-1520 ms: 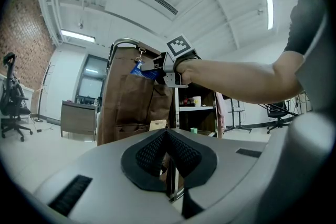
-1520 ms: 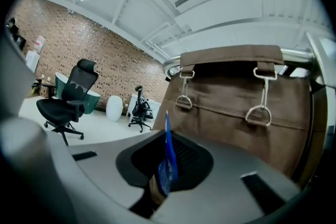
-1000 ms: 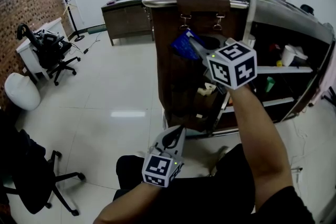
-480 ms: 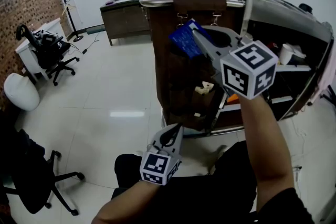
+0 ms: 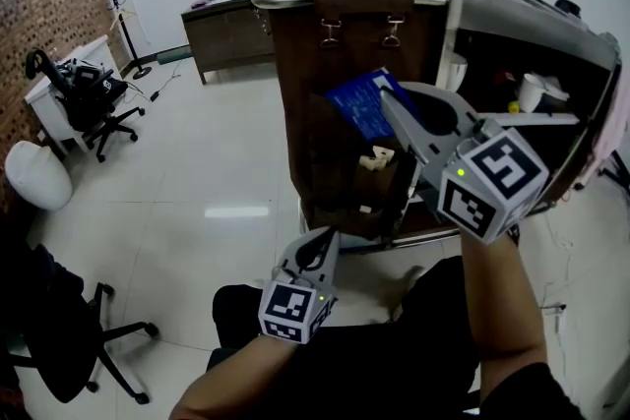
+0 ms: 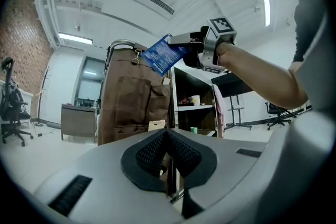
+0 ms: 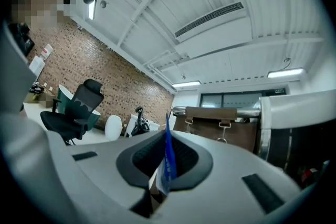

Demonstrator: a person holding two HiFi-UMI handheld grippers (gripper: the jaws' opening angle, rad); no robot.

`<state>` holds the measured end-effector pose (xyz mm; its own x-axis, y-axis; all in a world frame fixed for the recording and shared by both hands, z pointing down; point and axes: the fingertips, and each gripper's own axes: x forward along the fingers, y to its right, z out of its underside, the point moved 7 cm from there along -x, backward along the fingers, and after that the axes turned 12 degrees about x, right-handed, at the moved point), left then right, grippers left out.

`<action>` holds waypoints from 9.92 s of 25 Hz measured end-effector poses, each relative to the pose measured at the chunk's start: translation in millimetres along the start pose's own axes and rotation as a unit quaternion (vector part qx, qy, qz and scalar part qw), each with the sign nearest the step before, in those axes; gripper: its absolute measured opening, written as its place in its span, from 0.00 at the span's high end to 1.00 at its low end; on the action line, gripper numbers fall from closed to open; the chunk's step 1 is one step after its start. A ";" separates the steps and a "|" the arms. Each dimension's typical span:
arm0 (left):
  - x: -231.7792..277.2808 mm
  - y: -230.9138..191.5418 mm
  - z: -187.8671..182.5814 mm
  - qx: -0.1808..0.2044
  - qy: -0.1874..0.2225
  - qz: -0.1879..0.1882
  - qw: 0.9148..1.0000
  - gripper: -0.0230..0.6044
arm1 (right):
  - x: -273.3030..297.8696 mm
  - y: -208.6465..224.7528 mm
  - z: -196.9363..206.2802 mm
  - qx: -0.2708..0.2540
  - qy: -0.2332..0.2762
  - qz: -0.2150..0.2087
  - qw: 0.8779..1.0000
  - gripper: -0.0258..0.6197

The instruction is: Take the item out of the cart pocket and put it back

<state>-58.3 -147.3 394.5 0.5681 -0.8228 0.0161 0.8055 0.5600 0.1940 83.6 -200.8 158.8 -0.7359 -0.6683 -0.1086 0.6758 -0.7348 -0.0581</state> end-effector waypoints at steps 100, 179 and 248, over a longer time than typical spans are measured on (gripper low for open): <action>-4.4 -27.3 -3.1 0.008 0.010 -0.047 0.999 0.96 | -54.2 -25.6 103.5 0.091 -0.025 0.003 0.996 0.92; 0.1 -25.0 0.8 -0.008 0.003 -0.034 0.999 0.96 | 147.0 50.4 74.4 -0.105 -0.207 0.013 0.973 0.87; -0.4 -8.9 -6.3 0.007 0.006 -0.013 1.000 0.96 | -68.7 -44.6 216.1 0.183 -0.067 0.026 0.980 0.95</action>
<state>-64.7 -151.4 386.6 0.5484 -0.8362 -0.0003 0.8178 0.5363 0.2089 95.2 -147.3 383.3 -0.7168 -0.6967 0.0301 0.6698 -0.6758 0.3076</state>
